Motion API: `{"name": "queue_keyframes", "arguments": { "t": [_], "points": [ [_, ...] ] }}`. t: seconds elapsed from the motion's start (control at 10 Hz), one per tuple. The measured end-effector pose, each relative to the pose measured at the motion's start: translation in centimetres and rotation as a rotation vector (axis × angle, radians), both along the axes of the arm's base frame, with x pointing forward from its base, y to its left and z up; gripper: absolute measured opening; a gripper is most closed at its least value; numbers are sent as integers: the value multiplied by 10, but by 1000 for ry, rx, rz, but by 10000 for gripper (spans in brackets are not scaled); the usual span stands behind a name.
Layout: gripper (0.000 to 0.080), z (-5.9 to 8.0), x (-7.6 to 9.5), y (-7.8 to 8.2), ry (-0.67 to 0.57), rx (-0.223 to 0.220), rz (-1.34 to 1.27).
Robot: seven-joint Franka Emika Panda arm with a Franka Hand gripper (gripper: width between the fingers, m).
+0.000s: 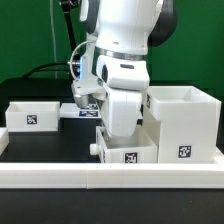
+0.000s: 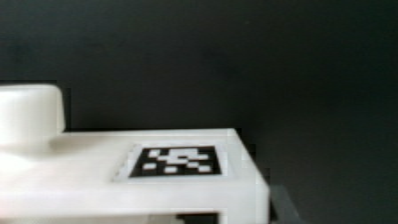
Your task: Assemble drawer
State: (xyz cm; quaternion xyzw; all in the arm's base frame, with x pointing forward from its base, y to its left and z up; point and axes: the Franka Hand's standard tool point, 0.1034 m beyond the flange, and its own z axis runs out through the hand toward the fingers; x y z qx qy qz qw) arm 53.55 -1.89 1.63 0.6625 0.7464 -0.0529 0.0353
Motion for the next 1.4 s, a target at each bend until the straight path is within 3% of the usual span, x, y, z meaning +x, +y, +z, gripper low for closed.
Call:
{"name": "queue_keyframes", "arguments": {
  "t": [0.5, 1.1, 1.4],
  "points": [
    [42, 0, 1, 11, -1, 8, -19],
    [42, -2, 0, 3, -14, 25, -63],
    [42, -3, 2, 10, -23, 26, -141]
  ]
}}
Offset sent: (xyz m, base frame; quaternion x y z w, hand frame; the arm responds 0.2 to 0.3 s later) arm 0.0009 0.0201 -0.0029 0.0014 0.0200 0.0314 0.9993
